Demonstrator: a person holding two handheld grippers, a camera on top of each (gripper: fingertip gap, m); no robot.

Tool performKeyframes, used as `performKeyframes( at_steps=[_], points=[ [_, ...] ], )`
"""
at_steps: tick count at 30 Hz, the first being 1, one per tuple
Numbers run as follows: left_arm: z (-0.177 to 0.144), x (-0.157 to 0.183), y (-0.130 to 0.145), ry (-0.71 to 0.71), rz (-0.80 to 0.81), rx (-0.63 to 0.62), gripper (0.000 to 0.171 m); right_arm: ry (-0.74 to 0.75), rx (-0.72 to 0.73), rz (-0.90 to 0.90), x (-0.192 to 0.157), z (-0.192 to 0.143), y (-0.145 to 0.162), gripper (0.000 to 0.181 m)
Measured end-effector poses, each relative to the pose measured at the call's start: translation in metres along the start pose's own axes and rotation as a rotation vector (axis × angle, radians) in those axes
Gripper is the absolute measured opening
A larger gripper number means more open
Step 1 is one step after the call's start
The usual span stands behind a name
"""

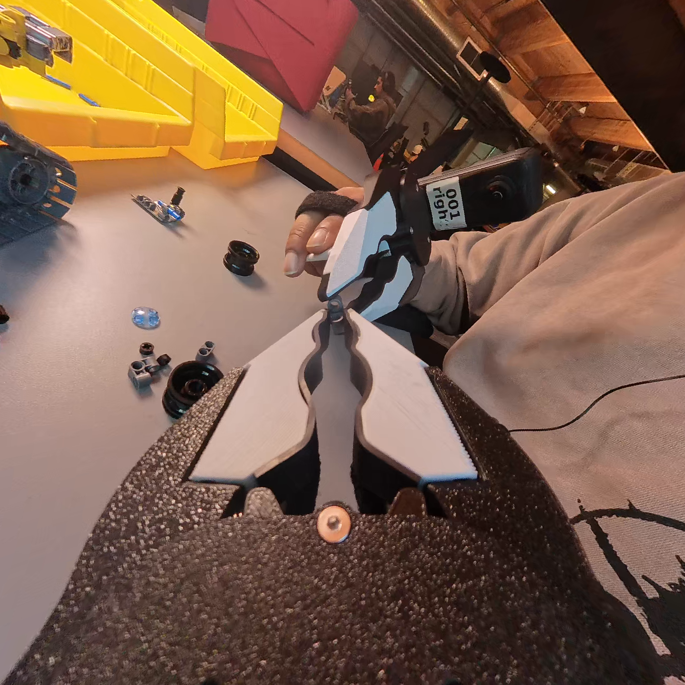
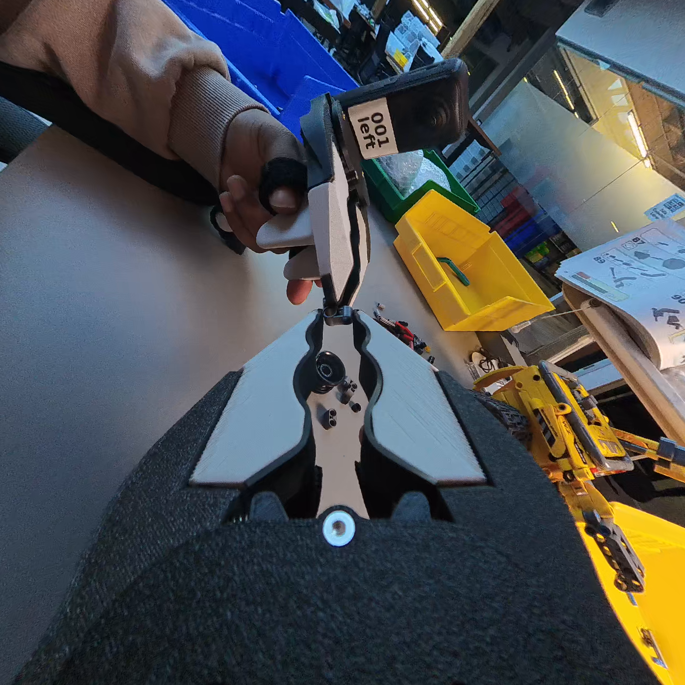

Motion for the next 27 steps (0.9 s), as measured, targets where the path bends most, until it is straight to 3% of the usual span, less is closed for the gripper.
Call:
performKeyframes(
  at_steps=[8, 15, 21, 27],
  points=[
    [-0.002, -0.003, -0.003, -0.027, -0.005, 0.046, 0.007, 0.033, 0.015, 0.025, 0.004, 0.001, 0.002, 0.013],
    [-0.025, -0.025, -0.021, -0.346, 0.21, 0.182, 0.016, 0.132, 0.053, 0.191, 0.026, -0.006, 0.018, 0.014],
    [-0.037, -0.042, -0.024, -0.593, 0.35, 0.169, 0.027, 0.296, 0.093, 0.334, 0.06, -0.021, 0.031, 0.013],
    [-0.038, -0.05, -0.024, -0.654, 0.36, 0.151, 0.033, 0.487, -0.003, 0.392, 0.117, -0.056, 0.048, 0.013]
  ],
)
Point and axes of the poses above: each gripper's, where its closed fingertips meet, z out along the fingers, y out of its underside, x = y × z across the jaws, the point moved 6 cm from there along -z, back along the fingers, and after that the axes turned 3 degrees about -y, right-handed, at the moved point
